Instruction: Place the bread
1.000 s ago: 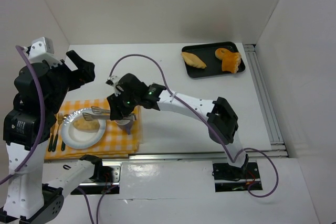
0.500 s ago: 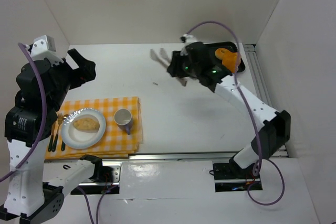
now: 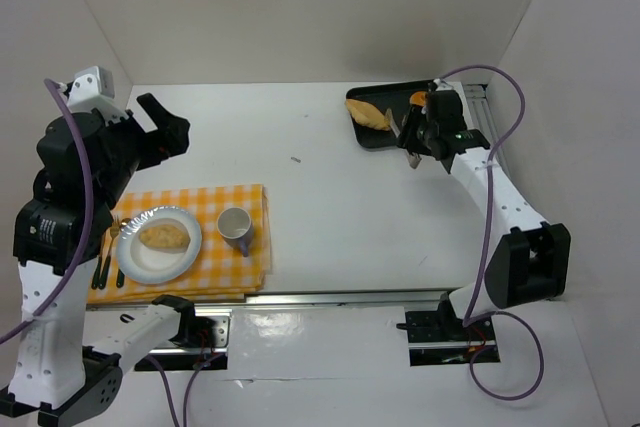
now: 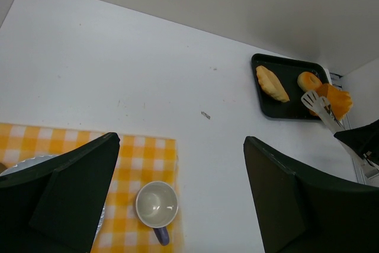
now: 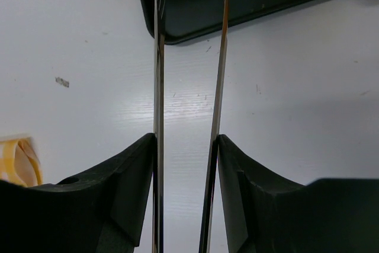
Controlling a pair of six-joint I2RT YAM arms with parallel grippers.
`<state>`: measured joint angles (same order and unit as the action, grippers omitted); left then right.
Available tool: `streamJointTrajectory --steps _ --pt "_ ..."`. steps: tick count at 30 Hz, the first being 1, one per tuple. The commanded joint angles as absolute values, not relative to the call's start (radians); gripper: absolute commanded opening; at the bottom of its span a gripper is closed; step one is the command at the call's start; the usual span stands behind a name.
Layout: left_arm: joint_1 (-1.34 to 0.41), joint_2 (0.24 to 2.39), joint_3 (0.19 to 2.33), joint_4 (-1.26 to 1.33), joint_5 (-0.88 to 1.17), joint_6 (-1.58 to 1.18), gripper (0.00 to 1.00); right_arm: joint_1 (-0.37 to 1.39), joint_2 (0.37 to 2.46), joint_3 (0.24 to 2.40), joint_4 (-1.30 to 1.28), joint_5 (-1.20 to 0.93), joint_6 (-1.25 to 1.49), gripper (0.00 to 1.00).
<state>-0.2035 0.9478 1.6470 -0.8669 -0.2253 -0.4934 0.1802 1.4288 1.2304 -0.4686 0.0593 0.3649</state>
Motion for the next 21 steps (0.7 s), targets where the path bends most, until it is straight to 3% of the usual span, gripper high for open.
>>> streamJointTrajectory --steps 1,7,21 --pt "-0.198 0.950 1.637 -0.828 -0.199 -0.474 1.00 0.181 1.459 1.249 -0.422 -0.055 0.328 0.52" --pt "-0.198 0.959 1.618 -0.810 -0.181 -0.483 1.00 0.227 1.566 1.365 -0.468 -0.087 0.244 0.52" --pt "-0.198 0.959 1.609 -0.810 -0.192 -0.474 1.00 0.282 1.778 1.566 -0.460 0.098 0.193 0.52"
